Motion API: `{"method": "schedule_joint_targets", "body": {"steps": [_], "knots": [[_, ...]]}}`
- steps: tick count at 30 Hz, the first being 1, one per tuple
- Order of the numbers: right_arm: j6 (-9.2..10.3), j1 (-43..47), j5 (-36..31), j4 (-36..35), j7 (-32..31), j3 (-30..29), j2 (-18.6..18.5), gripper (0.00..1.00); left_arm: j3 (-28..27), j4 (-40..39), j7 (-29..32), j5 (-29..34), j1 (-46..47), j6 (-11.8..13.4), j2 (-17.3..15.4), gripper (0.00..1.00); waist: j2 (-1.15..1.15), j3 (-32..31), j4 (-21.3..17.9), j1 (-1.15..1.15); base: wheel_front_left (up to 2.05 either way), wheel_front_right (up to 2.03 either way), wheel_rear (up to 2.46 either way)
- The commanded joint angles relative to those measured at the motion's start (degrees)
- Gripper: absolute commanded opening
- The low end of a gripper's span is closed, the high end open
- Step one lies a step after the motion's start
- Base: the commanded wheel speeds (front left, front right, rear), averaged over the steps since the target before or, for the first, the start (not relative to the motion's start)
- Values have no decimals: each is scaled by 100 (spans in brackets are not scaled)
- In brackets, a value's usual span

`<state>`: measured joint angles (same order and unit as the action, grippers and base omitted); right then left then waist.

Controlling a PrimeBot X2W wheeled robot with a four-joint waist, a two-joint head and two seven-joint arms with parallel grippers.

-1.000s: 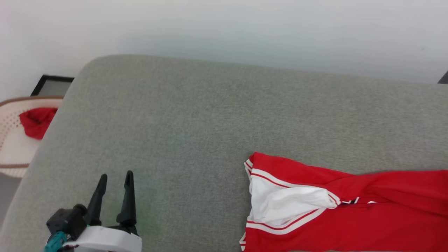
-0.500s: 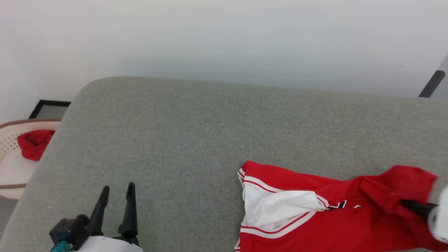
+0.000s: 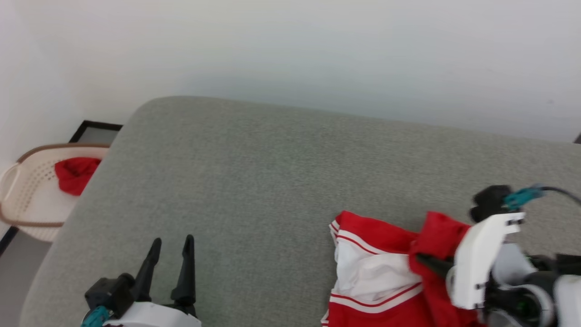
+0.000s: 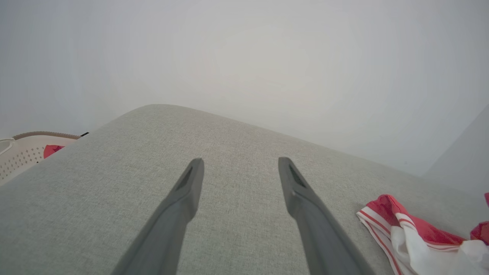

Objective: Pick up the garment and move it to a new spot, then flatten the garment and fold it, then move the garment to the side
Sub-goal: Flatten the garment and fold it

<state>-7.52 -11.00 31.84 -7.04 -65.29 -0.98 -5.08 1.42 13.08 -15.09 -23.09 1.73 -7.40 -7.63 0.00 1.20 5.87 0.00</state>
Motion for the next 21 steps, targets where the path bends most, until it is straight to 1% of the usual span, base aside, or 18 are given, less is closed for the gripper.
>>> {"method": "schedule_joint_targets", "body": {"steps": [1,9,14,15,16,17,18,19,21], "knots": [[6,-86,-55,143,144,175,66,0,38,11,-5,50,74,-15,11,100,0,25,164,0,0,0,0],[6,-329,-413,1070,827,807,201,0,151,51,-5,42,176,-15,43,100,0,82,459,0,0,0,0],[6,-503,-545,1612,1152,1097,219,0,145,87,-4,75,222,-15,69,100,0,93,524,0,0,0,0],[6,-547,-568,1696,1212,1148,220,4,142,93,-5,86,226,-15,76,100,0,95,527,0,0,0,0],[6,-586,-584,1770,1265,1203,223,15,135,99,-4,92,229,-15,79,100,0,94,528,0,0,0,0],[6,-618,-586,1834,1316,1250,225,32,124,103,-5,90,233,-15,82,100,0,90,525,0,0,0,0],[6,-647,-571,1881,1361,1294,226,71,115,109,-5,99,232,-15,82,100,0,83,519,0,0,0,0],[6,-684,-538,1928,1399,1332,224,100,104,117,-4,107,226,-15,82,100,0,74,511,0,0,0,0],[6,-744,-472,1978,1442,1380,225,100,76,120,-5,112,203,-15,78,100,0,46,487,0,0,0,0]]}}
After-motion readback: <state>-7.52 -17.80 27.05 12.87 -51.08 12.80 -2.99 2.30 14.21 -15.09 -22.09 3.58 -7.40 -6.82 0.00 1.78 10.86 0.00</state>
